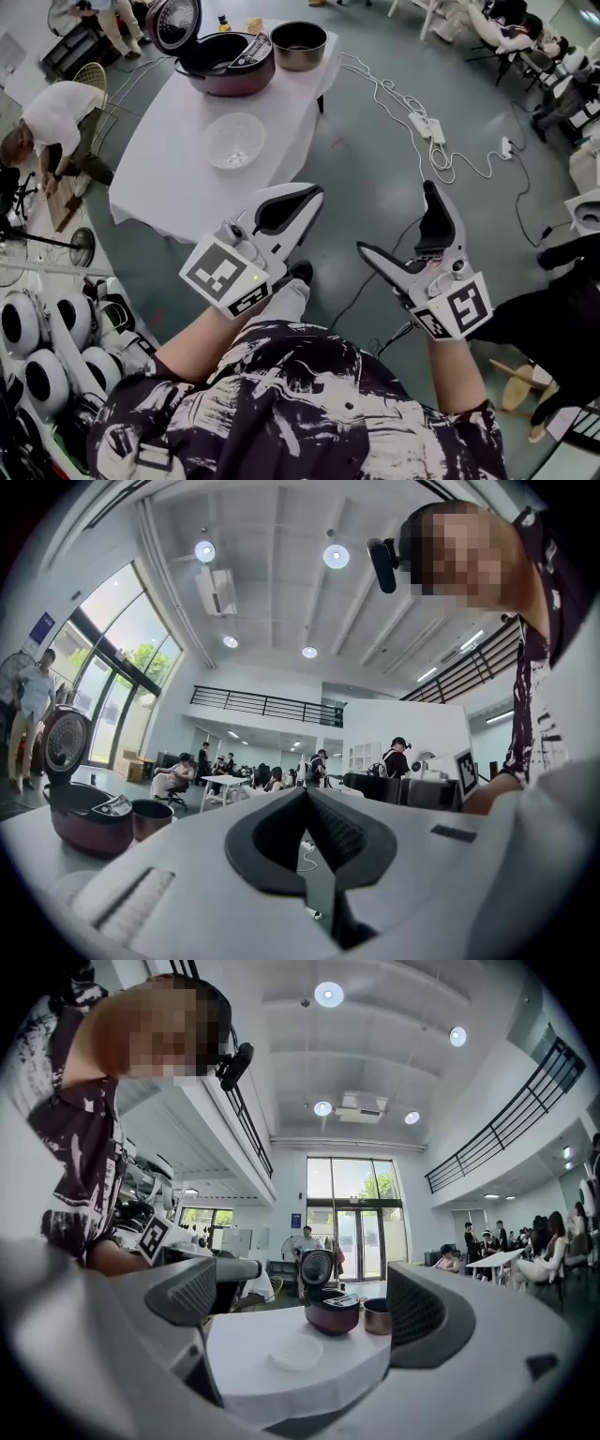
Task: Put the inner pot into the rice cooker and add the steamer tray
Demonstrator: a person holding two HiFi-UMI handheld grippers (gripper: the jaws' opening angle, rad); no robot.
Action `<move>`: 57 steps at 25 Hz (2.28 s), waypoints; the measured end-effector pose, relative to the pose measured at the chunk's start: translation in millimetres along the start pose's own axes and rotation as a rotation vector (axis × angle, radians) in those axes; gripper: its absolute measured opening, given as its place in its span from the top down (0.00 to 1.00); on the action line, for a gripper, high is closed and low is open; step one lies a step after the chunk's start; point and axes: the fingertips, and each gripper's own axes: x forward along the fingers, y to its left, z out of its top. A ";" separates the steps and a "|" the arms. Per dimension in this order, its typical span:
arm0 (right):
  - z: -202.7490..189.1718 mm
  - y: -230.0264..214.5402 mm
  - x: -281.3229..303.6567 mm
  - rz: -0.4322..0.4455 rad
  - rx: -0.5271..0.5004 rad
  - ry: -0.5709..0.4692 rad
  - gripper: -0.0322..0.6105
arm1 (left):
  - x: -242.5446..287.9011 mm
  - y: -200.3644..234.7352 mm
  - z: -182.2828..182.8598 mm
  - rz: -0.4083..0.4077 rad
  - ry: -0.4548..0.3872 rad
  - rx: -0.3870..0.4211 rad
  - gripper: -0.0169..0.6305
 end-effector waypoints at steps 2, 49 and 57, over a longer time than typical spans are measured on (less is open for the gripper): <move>-6.4 -23.7 21.3 -0.007 -0.013 0.018 0.14 | 22.4 25.6 -2.7 -0.013 -0.006 -0.010 0.97; -132.6 -461.2 495.8 0.648 0.006 0.126 0.14 | 286.3 445.4 10.8 0.774 -0.079 0.079 0.97; -183.0 -451.9 636.7 0.719 -0.120 0.266 0.15 | 228.6 528.7 29.5 0.852 -0.103 0.091 0.97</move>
